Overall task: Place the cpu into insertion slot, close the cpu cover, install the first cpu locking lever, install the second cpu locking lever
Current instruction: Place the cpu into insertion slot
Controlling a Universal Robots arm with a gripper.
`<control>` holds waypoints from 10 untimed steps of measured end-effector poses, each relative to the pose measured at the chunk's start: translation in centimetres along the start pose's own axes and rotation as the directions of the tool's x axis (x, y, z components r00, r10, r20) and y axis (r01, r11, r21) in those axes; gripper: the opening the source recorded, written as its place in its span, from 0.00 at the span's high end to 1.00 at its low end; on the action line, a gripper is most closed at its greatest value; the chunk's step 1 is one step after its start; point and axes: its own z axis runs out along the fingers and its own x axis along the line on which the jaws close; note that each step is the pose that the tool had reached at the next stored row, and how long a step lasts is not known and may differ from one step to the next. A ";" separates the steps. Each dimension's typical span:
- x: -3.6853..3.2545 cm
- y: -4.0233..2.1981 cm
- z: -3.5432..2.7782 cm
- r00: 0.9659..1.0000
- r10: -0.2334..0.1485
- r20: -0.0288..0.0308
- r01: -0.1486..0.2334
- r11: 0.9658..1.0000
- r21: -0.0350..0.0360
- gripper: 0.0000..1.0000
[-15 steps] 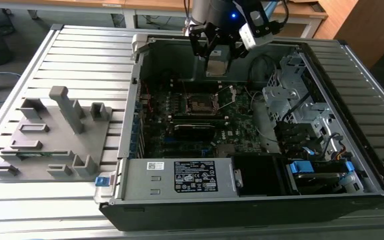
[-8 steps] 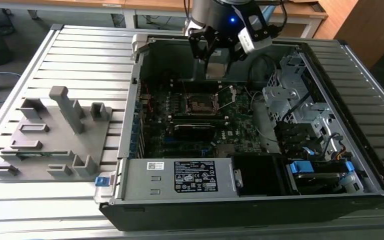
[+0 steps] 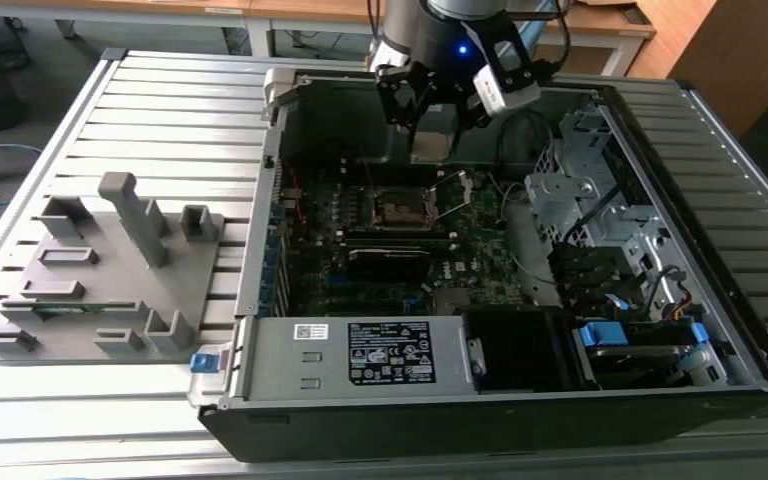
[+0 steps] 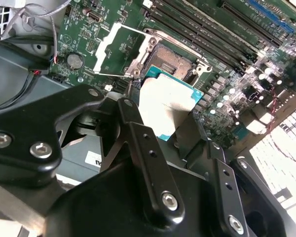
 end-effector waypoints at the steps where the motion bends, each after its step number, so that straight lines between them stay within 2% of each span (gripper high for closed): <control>1: 0.01 -0.01 0.15 1.000 0.000 0.001 0.000 1.000 0.000 0.46; 6: 0.16 -0.10 1.00 1.000 -0.002 0.007 0.002 1.000 0.000 0.46; 10: 0.65 -0.17 1.72 1.000 -0.003 0.008 0.003 1.000 0.000 0.46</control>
